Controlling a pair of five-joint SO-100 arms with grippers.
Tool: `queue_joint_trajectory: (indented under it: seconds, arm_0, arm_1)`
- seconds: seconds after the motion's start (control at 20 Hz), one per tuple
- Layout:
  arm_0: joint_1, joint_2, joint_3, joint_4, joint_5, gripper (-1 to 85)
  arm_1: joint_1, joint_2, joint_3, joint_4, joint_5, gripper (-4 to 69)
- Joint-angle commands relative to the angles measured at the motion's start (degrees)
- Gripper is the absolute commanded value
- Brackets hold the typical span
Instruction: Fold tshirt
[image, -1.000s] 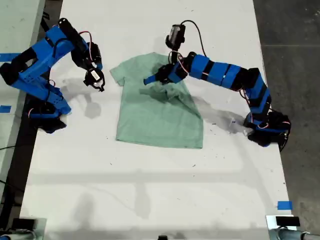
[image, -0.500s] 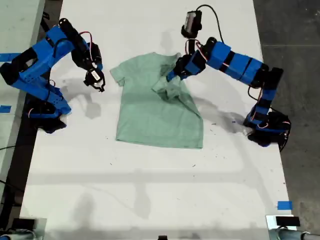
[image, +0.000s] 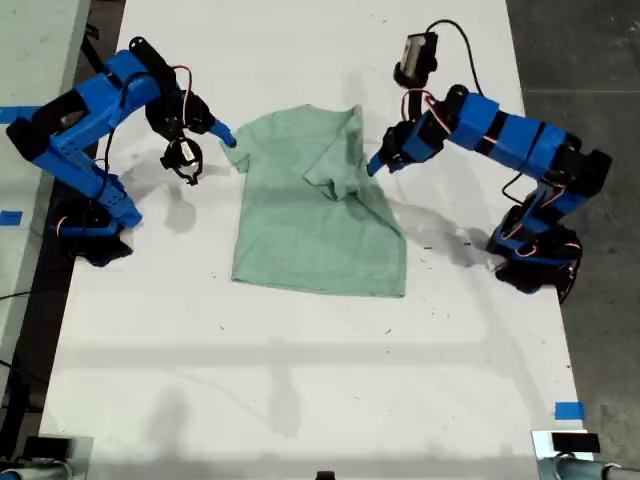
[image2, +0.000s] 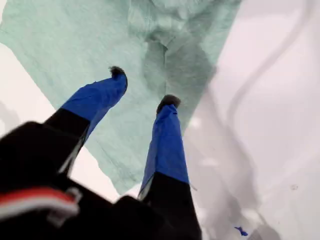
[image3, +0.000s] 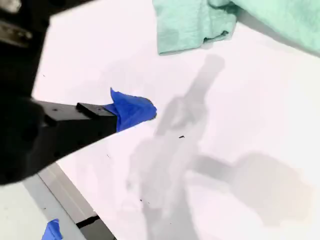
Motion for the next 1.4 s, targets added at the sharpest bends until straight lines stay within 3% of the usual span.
queue_joint_trajectory:
  seconds: [0.0,0.4,0.75,1.1,1.35]
  arm_0:
    - [-1.9,-1.7,-12.5,-2.0,2.9,35.3]
    - [-6.1,-19.5,-16.6,-12.0,10.4,35.7]
    - [-7.3,-37.2,-35.4,-9.6,12.6,35.4]
    - [-6.2,-34.5,-32.8,-6.9,11.3,34.0]
    - [-5.9,-27.7,-22.9,-10.5,10.6,34.0]
  arm_1:
    - [-0.7,7.3,2.0,-1.7,1.1,14.0]
    - [-1.9,13.3,8.5,-2.4,3.3,14.1]
    - [-1.9,21.0,15.8,-2.8,4.7,14.5]
    - [-0.4,23.8,19.1,-4.5,4.1,14.9]
    - [-0.2,23.6,19.1,-5.6,3.7,15.1]
